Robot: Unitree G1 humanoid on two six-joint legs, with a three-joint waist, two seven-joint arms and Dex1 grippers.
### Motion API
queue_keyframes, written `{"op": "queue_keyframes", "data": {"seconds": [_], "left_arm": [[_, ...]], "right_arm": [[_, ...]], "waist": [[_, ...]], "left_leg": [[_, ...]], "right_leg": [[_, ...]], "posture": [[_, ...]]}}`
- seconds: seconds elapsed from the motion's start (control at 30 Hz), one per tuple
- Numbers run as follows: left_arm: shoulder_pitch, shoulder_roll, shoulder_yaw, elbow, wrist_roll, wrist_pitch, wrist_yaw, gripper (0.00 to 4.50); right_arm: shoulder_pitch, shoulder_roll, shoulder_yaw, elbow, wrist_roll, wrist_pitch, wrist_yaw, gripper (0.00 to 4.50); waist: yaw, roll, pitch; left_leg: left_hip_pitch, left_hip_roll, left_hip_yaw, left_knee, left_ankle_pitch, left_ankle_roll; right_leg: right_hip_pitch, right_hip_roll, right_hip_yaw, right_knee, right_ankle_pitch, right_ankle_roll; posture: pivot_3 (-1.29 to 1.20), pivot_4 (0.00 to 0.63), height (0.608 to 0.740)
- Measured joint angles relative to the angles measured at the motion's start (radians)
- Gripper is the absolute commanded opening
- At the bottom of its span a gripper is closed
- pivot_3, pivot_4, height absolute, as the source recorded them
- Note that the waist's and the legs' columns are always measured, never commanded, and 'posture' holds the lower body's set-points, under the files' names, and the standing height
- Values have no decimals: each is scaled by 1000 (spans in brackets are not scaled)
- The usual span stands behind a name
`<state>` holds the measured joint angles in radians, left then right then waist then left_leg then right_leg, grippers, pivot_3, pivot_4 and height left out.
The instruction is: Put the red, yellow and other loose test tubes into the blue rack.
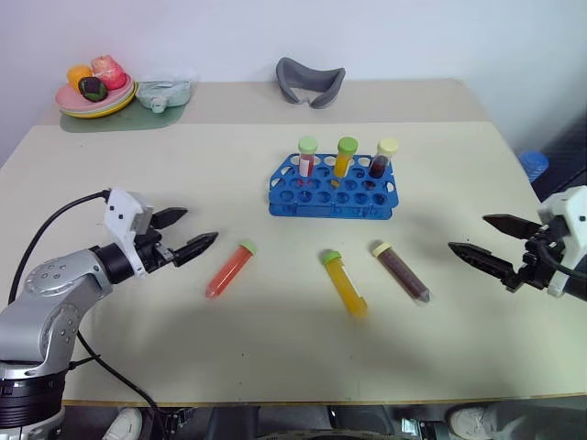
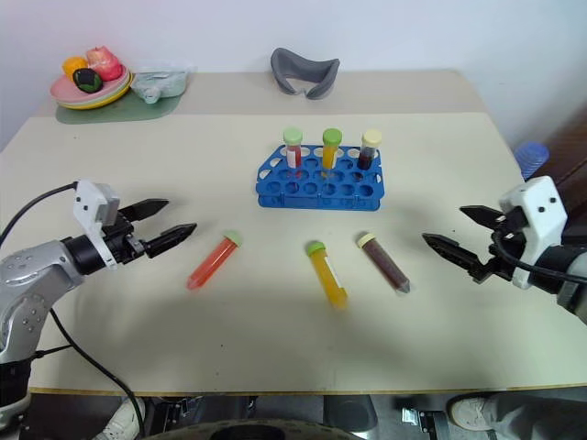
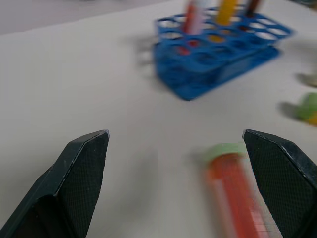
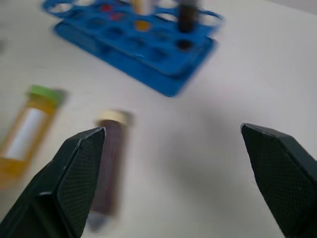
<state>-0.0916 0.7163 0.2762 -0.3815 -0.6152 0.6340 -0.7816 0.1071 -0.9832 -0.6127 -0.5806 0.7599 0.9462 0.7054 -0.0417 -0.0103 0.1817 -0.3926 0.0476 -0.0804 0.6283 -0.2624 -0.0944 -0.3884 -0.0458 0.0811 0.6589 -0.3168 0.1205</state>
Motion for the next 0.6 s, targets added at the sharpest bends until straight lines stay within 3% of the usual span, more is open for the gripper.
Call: {"op": "queue_keyframes", "data": {"seconds": [0.13,0.3,0.47,0.6], "left_arm": [[-7,20,-93,-84,-24,15,-63,4427],[5,72,-202,-135,17,-28,-147,4427],[8,81,-296,-138,81,-106,-198,4427],[7,54,-327,-145,90,-125,-195,4427]], "right_arm": [[-132,-24,107,-109,106,237,-141,4500],[-449,124,266,-104,189,620,-399,4500],[-633,69,498,25,287,662,-644,4500],[-700,33,596,187,446,662,-812,4500]], "waist": [[-2,0,0],[-2,1,1],[3,1,1],[1,1,2]], "left_leg": [[0,0,0,1,0,0],[-1,0,0,0,0,0],[-6,0,0,1,0,0],[-8,0,0,2,0,1]], "right_leg": [[0,0,0,0,0,0],[-2,1,0,1,0,-1],[-5,0,0,0,0,-1],[-8,0,0,0,0,-1]], "posture": [[0,150,740],[0,150,740],[0,150,740],[0,150,740]]}}
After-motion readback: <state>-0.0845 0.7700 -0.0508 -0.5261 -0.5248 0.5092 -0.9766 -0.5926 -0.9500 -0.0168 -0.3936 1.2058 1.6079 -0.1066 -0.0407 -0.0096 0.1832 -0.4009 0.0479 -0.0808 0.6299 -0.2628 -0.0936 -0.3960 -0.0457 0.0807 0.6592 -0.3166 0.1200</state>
